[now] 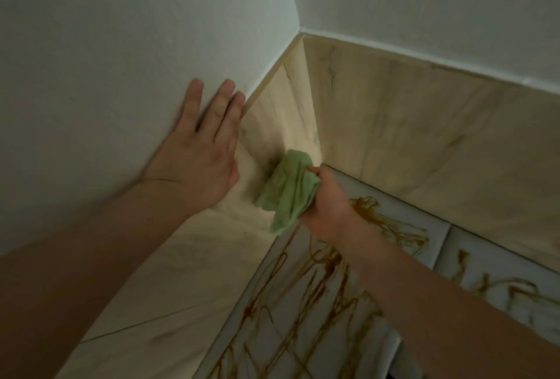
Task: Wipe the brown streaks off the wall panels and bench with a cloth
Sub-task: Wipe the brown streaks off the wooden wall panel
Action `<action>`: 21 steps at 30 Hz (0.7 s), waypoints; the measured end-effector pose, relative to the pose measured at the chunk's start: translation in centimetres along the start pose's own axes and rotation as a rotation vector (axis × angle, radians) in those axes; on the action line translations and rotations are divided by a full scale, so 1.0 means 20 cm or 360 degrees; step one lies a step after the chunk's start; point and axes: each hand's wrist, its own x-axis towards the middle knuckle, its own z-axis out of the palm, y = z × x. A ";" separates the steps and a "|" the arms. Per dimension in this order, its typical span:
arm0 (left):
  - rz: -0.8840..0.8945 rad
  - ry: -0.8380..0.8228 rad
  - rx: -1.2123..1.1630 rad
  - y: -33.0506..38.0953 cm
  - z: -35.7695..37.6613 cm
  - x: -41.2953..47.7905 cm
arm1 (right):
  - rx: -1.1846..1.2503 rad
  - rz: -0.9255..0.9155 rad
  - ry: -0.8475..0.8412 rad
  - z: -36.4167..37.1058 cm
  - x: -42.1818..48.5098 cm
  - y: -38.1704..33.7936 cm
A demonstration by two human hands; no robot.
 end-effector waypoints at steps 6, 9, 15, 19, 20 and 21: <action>-0.0169 0.0379 -0.0873 0.12 -0.04 0.05 | -0.0158 0.0115 -0.0246 -0.16 -0.43 -0.33; -0.0332 0.0503 -0.1779 0.34 -0.12 0.11 | -0.0355 0.0015 -0.0311 -0.19 -0.53 -0.45; -0.0763 -0.0648 -0.4398 0.66 -0.29 0.28 | -0.0808 -0.0154 -0.0205 -0.21 -0.52 -0.65; -0.0128 -0.0429 -0.5631 0.82 -0.31 0.38 | -0.1545 -0.0432 0.0064 -0.09 -0.51 -0.74; -0.0114 -0.0402 -0.5680 0.85 -0.32 0.40 | -0.1825 -0.0601 0.0225 -0.06 -0.51 -0.76; -0.0189 -0.0392 -0.5723 0.86 -0.34 0.43 | -0.2130 -0.0753 0.0372 -0.03 -0.51 -0.79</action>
